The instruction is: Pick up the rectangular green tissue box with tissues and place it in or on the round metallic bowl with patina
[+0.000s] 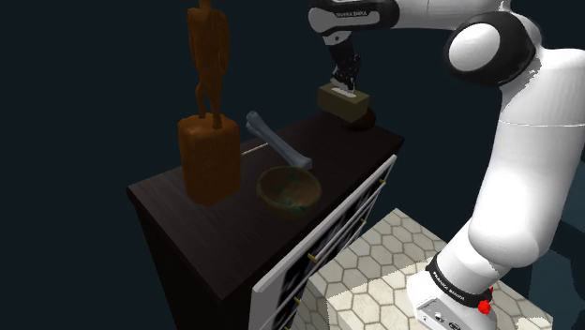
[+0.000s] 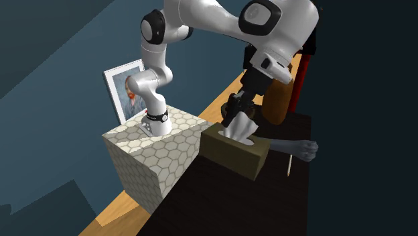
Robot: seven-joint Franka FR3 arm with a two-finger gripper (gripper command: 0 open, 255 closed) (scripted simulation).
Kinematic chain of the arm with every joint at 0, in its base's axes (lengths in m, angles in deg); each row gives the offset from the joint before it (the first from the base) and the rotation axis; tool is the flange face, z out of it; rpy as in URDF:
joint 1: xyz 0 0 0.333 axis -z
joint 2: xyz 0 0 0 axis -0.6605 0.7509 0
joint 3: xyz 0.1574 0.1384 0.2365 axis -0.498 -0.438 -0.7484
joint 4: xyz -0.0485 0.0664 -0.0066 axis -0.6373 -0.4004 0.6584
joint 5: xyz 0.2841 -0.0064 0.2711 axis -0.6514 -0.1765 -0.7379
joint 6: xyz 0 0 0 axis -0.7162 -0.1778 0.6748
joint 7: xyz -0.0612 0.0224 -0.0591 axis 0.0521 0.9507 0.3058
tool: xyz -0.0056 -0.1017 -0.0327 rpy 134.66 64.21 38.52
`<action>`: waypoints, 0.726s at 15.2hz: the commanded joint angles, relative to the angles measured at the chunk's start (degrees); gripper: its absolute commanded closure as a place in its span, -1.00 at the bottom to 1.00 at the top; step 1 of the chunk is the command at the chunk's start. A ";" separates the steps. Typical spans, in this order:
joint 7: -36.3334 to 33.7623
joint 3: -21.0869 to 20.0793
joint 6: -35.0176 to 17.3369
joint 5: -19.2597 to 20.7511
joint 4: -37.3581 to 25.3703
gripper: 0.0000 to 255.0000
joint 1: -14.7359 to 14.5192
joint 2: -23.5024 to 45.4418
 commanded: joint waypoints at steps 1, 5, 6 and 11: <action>-2.34 -0.78 0.15 -0.27 3.91 1.00 -1.34 -2.95; -6.82 -2.59 1.55 -1.19 9.56 1.00 -4.11 -7.80; -7.93 -3.08 1.98 -1.48 10.71 1.00 -4.80 -8.86; -13.53 -5.70 4.57 -3.33 15.10 1.00 -8.21 -13.24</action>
